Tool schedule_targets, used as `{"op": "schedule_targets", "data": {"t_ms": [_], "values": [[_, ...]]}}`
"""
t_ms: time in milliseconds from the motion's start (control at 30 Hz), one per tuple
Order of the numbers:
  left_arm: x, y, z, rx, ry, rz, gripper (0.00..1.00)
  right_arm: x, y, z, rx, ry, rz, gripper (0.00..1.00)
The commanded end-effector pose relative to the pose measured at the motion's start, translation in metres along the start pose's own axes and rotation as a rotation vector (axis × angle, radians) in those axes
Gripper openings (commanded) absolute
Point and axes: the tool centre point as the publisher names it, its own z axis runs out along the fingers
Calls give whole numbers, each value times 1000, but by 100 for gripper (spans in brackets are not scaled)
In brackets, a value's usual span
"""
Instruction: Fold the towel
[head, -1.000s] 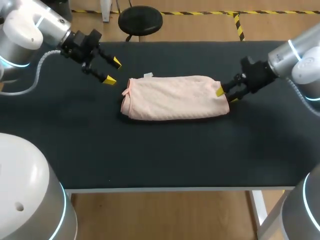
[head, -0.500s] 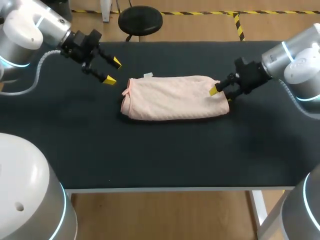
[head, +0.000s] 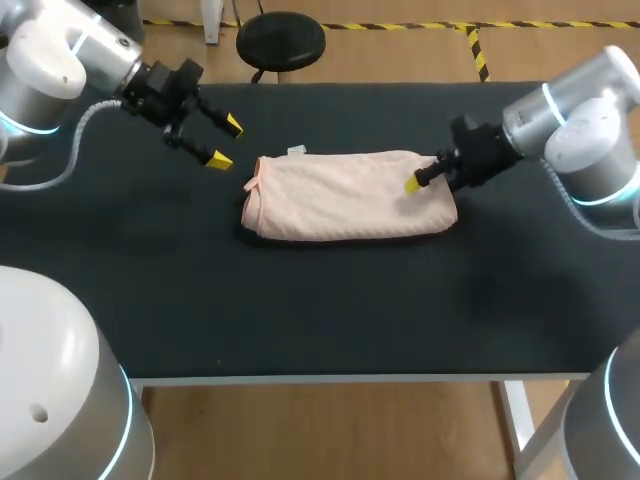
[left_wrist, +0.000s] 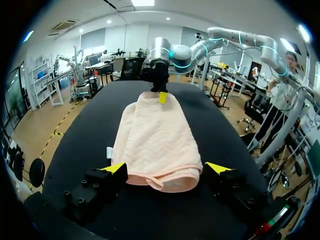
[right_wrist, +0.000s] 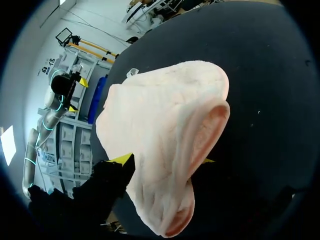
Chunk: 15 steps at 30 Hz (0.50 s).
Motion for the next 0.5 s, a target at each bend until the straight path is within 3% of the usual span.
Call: {"op": "schedule_targets", "data": {"t_ms": [33,233,500], "values": [[0,1,0,1,0,1,100,15,-6,-4,-3,-67,2,0],[0,1,0,1,0,1,100,34,1,-6,11,-189,7,0],[0,1,0,1,0,1,100,85,40,28,-8,-221,-38,0]]}}
